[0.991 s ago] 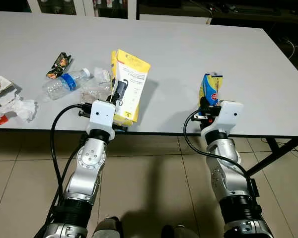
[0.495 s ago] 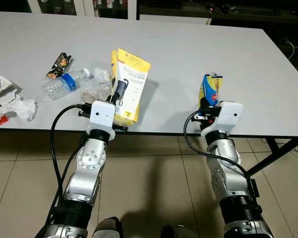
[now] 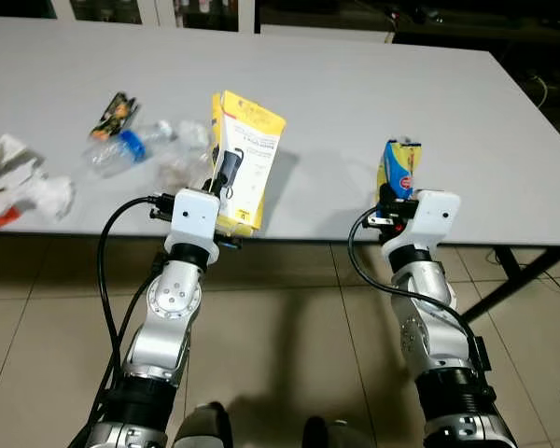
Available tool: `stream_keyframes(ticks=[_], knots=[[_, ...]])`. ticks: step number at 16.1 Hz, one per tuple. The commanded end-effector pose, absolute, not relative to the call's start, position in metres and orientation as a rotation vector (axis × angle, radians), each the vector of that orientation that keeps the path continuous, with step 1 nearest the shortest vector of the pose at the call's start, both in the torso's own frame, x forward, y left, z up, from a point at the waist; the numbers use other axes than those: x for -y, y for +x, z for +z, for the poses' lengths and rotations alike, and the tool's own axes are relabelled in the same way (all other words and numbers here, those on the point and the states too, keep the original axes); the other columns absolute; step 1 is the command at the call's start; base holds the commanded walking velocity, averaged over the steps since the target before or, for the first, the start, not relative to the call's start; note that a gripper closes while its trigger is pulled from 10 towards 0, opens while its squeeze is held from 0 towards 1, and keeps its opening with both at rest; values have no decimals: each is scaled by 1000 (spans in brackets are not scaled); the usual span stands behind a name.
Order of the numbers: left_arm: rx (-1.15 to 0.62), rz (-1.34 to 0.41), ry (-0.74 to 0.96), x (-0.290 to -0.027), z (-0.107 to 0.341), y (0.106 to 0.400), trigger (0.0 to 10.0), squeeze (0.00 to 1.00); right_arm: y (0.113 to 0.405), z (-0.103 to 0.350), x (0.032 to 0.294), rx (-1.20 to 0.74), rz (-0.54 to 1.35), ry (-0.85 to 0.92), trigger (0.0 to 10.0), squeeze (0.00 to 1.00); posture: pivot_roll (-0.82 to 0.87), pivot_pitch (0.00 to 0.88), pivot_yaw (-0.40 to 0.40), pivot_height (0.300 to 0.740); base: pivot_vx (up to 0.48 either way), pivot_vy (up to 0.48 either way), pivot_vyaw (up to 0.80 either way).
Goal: Picking trash to rubbish bin
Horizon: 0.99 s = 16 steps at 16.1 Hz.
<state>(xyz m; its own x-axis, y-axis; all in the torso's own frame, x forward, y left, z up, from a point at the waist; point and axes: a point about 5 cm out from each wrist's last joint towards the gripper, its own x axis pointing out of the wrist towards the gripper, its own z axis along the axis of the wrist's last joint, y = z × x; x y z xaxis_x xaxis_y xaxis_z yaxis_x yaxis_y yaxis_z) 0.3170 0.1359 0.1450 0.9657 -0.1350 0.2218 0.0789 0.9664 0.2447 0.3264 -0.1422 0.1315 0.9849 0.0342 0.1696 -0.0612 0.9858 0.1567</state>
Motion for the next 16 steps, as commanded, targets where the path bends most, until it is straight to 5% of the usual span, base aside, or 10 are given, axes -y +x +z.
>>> stream_keyframes(ticks=[1,8,16], knots=[[240,-110,235,-133,145,316,10000,0,325,133,145,173,40,159,10000,0,12,91,-62,740,-262,0,0],[239,-104,238,-135,146,317,10000,0,324,132,146,168,37,157,10000,0,6,103,-59,740,-247,0,0],[237,-105,236,-134,145,317,10000,0,324,131,147,160,35,154,10000,0,3,108,-61,740,0,0,0]])
